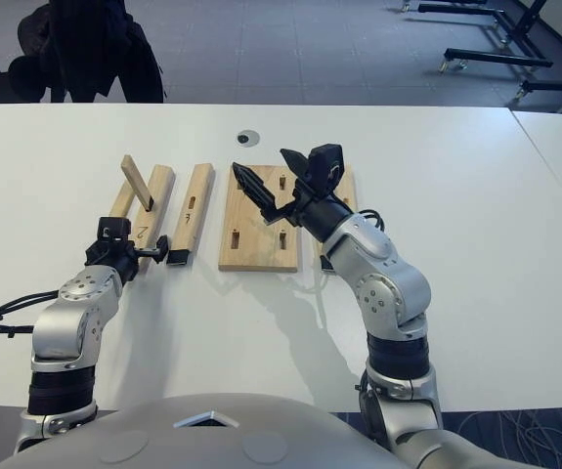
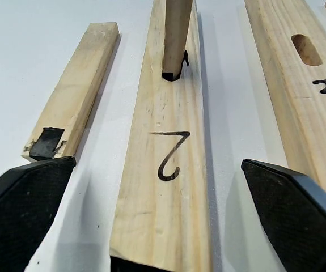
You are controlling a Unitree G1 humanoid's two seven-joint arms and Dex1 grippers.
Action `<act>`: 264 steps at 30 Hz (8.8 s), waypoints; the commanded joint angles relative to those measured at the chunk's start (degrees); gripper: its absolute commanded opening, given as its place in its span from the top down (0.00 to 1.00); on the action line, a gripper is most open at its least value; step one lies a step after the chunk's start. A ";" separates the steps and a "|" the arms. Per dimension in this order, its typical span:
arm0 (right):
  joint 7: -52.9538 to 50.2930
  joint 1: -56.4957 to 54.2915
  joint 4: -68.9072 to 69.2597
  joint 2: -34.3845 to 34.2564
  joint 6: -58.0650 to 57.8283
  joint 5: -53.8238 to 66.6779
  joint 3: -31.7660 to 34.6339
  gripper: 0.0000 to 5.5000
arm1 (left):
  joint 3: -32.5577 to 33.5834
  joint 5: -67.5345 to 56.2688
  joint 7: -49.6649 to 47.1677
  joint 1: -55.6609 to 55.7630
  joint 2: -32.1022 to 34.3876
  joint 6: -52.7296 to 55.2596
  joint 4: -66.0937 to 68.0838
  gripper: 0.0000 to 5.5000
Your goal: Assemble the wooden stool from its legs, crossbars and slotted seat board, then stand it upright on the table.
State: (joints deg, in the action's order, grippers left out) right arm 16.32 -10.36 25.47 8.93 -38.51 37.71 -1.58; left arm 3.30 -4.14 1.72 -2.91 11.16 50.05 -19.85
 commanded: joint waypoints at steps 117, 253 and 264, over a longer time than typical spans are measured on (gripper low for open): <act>17.25 -38.40 -35.14 5.21 -25.98 38.44 25.39 0.51 | 8.71 -65.07 38.41 34.35 8.75 12.62 8.64 0.63; 26.66 -33.58 -39.65 20.01 1.64 9.82 17.10 0.62 | -15.83 12.23 45.77 30.03 13.17 -10.71 -1.46 0.03; 51.56 -37.59 -57.79 16.57 19.56 -5.83 5.18 0.62 | -19.14 8.47 41.34 19.33 13.09 -14.37 5.25 0.03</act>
State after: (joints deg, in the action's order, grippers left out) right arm 64.76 -45.86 -30.31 25.43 -20.56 33.39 4.43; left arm -15.13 4.75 43.72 17.39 23.95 36.62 -15.37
